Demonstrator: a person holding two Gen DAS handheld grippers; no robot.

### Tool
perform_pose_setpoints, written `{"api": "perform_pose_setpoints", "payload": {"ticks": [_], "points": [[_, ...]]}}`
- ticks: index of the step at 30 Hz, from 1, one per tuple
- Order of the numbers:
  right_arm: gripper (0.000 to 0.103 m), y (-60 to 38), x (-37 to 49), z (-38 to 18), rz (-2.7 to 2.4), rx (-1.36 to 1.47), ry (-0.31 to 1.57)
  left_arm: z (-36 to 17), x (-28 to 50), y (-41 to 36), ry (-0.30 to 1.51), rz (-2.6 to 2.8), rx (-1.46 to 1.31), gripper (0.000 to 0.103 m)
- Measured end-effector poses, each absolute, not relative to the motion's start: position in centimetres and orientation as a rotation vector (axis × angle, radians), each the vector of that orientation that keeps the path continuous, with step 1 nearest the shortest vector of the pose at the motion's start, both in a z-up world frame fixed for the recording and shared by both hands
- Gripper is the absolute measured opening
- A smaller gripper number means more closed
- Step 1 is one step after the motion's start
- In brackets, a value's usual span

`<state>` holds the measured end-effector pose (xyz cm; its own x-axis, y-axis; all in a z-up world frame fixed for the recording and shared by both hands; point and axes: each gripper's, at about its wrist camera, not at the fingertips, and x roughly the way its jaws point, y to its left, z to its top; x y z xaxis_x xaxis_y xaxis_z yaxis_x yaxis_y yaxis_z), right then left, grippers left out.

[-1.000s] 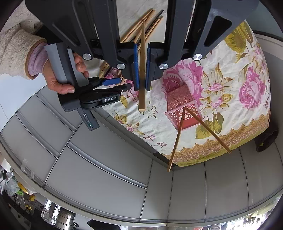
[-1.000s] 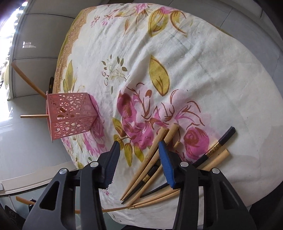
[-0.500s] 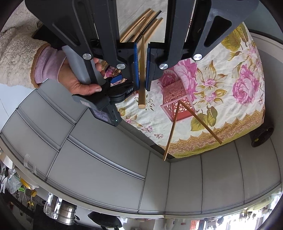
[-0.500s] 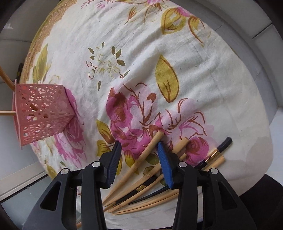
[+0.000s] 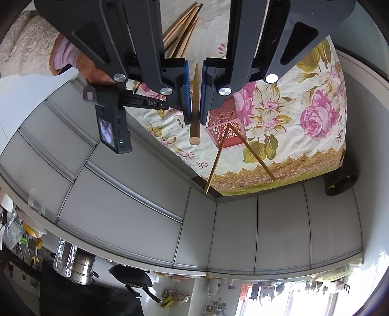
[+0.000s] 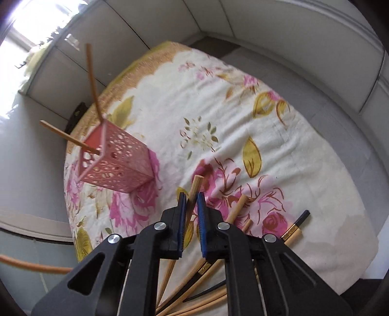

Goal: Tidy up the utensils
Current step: 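Lift the chopstick with the left tool while the right tool grasps another chopstick, then carry both chopsticks over the pink holder and open the left tool to drop its chopstick in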

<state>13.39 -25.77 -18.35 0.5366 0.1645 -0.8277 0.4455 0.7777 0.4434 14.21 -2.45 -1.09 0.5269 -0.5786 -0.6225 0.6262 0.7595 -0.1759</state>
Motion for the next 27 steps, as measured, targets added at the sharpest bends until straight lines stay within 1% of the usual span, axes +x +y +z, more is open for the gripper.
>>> {"api": "perform_pose_setpoints", "payload": {"ticks": [6, 11, 18, 27], "points": [[0.008, -24.4, 9.2, -11.1, -0.061, 0.535, 0.765, -1.2, 13.2, -3.3, 0.719, -0.664, 0.046, 0.006], [0.008, -22.7, 6.9, -6.1, -0.009, 0.406, 0.648, -0.7, 12.3, -4.3, 0.723, -0.623, 0.067, 0.006], [0.008, -22.3, 5.2, -0.8, 0.028, 0.358, 0.576, 1.1, 11.6, -5.0, 0.7, -0.567, 0.076, 0.006], [0.008, -23.8, 6.4, 4.5, 0.041, 0.363, 0.5, 3.7, 12.9, -5.4, 0.642, -0.497, 0.057, 0.006]]}}
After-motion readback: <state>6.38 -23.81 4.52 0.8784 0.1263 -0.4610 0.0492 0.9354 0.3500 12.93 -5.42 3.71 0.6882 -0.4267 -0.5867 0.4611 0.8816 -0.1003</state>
